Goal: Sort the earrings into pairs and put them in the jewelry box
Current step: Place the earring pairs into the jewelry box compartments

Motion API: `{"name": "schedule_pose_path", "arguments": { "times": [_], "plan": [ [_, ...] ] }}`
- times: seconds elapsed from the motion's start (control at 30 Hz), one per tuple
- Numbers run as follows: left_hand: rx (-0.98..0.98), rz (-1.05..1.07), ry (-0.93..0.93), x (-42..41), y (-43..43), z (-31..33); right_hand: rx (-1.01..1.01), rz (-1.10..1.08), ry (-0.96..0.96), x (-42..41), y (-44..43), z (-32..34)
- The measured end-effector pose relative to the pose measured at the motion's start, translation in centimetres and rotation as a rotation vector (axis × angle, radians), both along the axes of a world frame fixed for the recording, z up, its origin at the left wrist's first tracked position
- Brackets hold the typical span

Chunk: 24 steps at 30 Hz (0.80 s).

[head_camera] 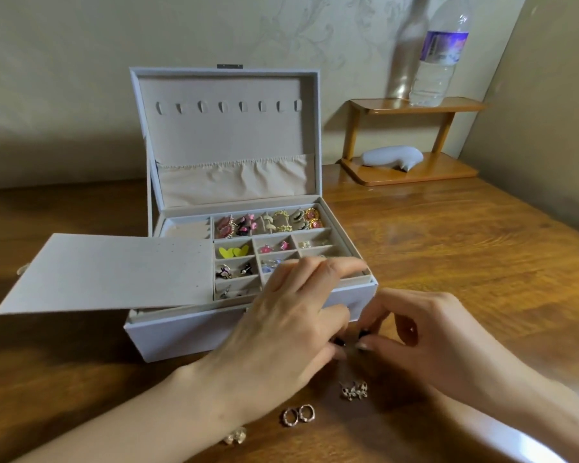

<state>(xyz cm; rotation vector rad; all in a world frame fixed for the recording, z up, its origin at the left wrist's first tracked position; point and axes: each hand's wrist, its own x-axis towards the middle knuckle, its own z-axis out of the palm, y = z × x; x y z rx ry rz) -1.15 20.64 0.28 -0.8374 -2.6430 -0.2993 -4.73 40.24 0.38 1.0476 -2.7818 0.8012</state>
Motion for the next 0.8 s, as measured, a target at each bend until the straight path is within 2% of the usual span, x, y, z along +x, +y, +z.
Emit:
{"name": "schedule_pose_path", "arguments": {
  "times": [0.17, 0.3, 0.57, 0.8],
  "plan": [
    [0.180, 0.060, 0.076, 0.0, -2.0, 3.2, -0.155, 0.035, 0.004, -0.1, -0.1, 2.4],
    [0.220, 0.132, 0.104, -1.7, -3.8, 5.0, -0.254, 0.062, 0.023, -0.9, -1.0, 3.9],
    [0.263, 0.169, -0.144, -3.2, -4.2, 4.2, -0.333, 0.072, -0.026, -3.0, -2.9, 4.9],
    [0.408, 0.203, -0.222, -4.0, -4.0, 3.6, -0.332, 0.077, -0.054, -3.6, -3.5, 4.5]
  ]
}}
